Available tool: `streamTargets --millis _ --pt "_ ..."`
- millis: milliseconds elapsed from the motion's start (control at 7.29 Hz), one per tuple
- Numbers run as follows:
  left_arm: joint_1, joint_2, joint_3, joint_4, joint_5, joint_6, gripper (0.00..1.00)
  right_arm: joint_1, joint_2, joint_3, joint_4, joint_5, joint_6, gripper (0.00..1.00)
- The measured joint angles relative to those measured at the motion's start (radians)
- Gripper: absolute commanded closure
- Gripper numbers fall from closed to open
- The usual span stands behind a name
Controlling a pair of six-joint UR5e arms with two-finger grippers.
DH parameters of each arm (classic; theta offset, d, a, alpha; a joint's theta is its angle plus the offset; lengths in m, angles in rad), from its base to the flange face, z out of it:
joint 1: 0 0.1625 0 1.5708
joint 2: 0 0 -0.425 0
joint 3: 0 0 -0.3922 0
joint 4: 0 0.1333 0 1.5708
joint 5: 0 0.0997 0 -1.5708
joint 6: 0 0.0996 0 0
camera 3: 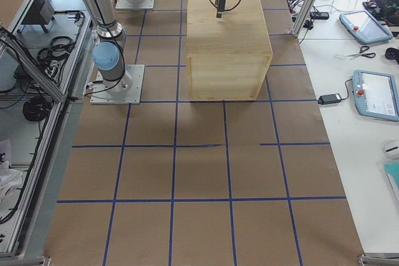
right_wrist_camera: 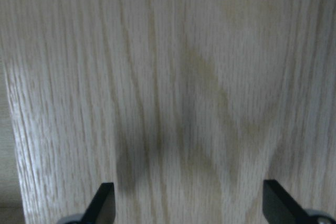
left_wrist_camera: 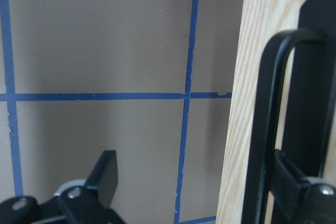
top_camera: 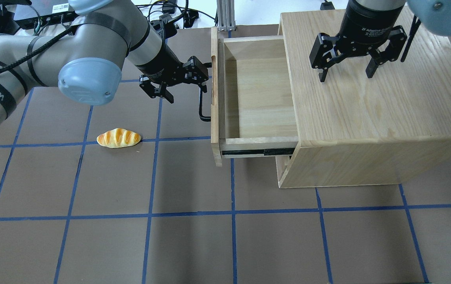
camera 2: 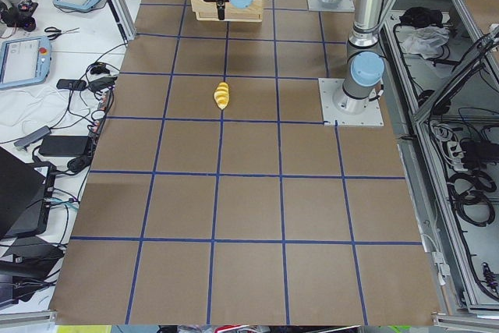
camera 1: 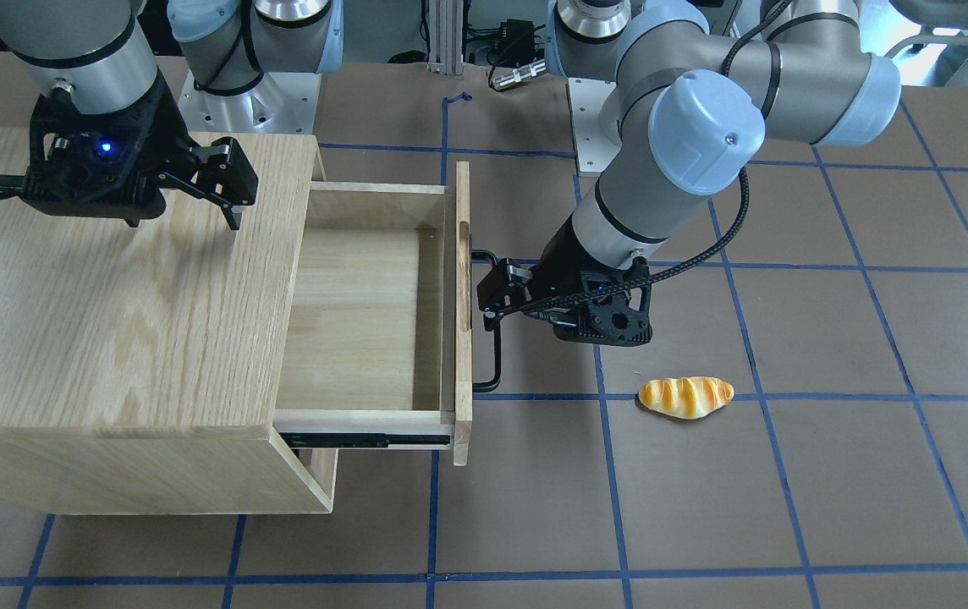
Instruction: Open upper drawer
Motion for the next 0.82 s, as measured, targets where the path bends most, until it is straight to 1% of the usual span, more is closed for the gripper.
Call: streamTargets --millis 549,824 --pt "0.042 0.024 0.005 -0.064 0.005 0.05 0.0 0.0 0.0 0.0 0.0 0.0 0.0 0.0" --pt "0.047 0.064 0.043 -0.159 0.048 0.062 0.0 0.0 0.0 0.0 0.0 0.0 0.0 0.0"
